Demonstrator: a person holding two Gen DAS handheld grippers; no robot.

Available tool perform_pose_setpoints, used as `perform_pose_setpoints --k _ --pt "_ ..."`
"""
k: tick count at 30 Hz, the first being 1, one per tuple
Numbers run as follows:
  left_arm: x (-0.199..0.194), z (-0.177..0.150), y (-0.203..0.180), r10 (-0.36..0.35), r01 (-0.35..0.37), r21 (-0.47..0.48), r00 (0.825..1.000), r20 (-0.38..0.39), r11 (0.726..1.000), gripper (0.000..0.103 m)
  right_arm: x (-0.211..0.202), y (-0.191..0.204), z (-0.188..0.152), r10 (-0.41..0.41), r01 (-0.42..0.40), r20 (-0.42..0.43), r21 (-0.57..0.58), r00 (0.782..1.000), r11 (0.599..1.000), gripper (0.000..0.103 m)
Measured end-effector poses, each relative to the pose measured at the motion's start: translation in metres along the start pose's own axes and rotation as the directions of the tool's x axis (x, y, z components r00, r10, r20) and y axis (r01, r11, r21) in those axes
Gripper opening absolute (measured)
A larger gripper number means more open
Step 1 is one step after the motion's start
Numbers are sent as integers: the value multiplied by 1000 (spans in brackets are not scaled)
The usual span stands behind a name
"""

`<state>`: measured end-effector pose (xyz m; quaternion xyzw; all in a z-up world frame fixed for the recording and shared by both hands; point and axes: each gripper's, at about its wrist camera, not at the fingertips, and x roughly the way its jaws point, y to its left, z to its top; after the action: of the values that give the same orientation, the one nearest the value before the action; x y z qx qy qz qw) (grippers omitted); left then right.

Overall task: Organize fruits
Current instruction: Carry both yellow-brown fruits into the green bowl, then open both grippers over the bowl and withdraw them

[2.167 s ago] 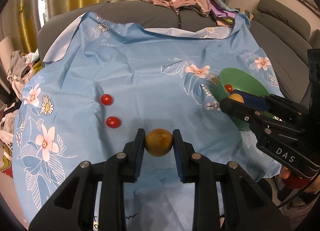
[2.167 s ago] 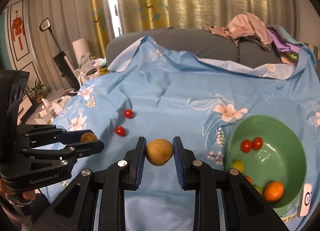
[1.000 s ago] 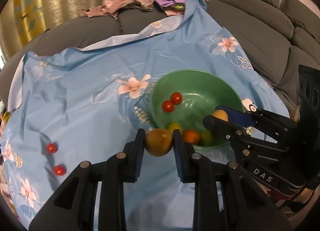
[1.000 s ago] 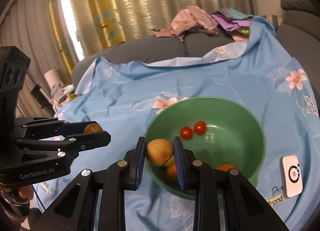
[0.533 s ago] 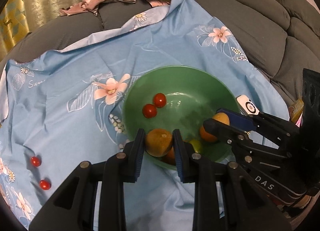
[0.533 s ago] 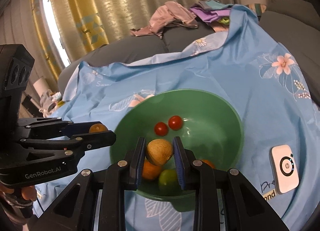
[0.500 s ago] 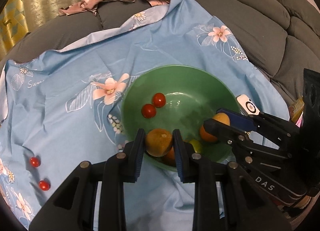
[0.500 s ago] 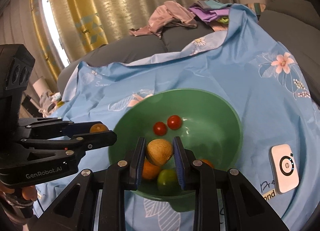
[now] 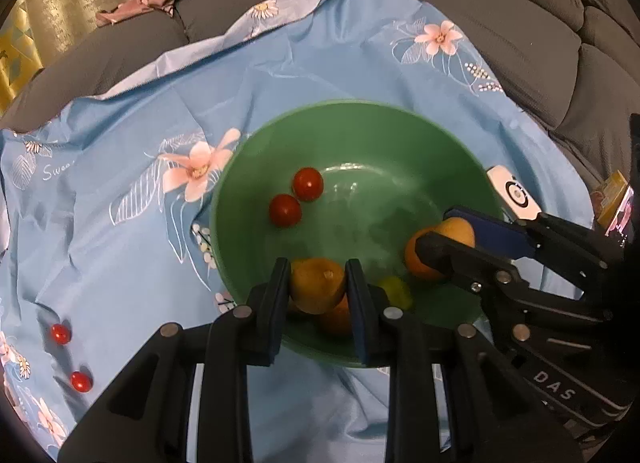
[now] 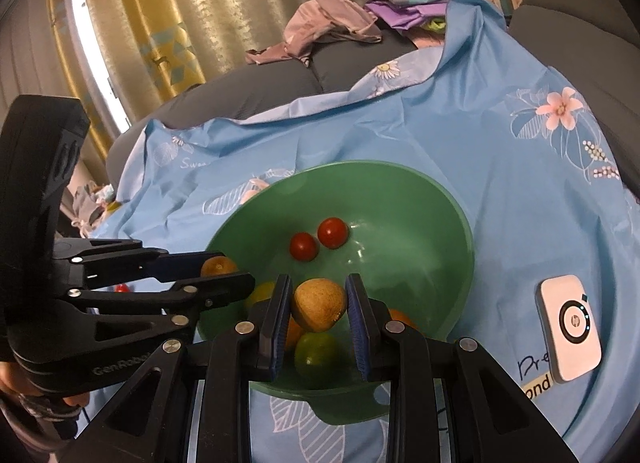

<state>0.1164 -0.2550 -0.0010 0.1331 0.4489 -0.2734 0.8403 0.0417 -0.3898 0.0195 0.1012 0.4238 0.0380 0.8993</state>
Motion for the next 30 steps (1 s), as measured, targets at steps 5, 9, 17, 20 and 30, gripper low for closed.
perform_pose_setpoints --k 5,9,17,20,30 --pt "5 0 -2 -4 4 -1 1000 -11 1000 27 1 -2 -1 -5 5 -6 11 1000 1000 30" --pt "5 0 -2 -5 5 -5 1000 -11 1000 27 1 -1 -1 -9 9 -8 10 1000 1000 30" --pt "-7 -4 7 7 -7 -39 1000 8 999 49 -1 0 -1 -14 14 -4 16 1000 1000 30" --pt "-17 -9 14 26 -24 -63 999 21 998 66 -4 4 -1 -17 17 -6 8 1000 1000 30" --pt "-55 -42 42 96 -88 -158 994 44 983 88 -24 29 0 -31 32 11 -42 999 999 39"
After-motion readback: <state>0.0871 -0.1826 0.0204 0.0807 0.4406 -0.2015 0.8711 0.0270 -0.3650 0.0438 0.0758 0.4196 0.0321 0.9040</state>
